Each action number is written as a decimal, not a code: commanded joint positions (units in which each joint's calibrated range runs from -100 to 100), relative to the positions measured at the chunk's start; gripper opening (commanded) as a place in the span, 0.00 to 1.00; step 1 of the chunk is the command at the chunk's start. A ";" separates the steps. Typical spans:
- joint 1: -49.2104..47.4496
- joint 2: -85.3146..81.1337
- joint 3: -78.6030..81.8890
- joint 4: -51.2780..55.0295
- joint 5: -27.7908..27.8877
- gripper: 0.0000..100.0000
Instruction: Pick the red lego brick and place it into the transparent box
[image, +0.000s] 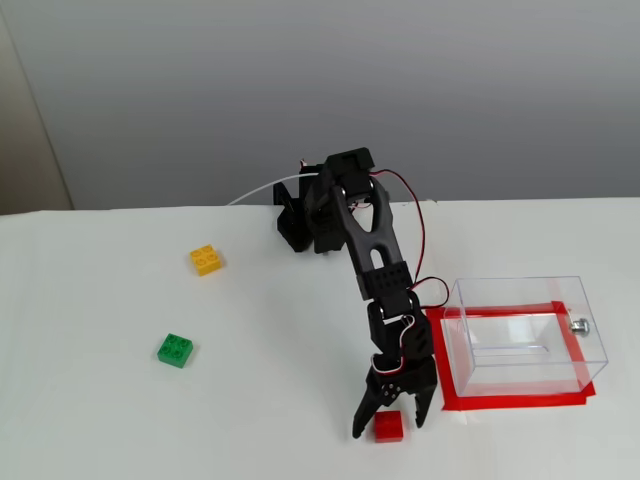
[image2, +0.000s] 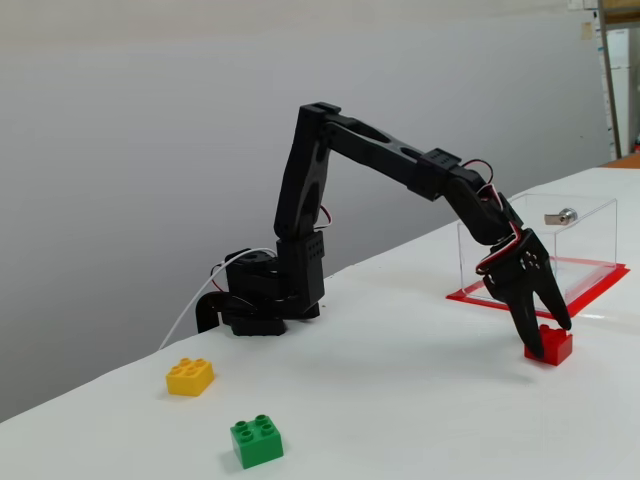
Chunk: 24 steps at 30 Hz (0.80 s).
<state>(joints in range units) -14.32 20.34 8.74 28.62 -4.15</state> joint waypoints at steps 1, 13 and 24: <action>-0.29 0.41 -2.95 -0.60 -0.18 0.42; -0.21 1.85 -2.77 -0.60 -0.18 0.40; -0.36 1.43 -2.77 -0.60 -0.13 0.05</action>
<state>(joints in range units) -14.00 22.45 8.21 28.62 -4.15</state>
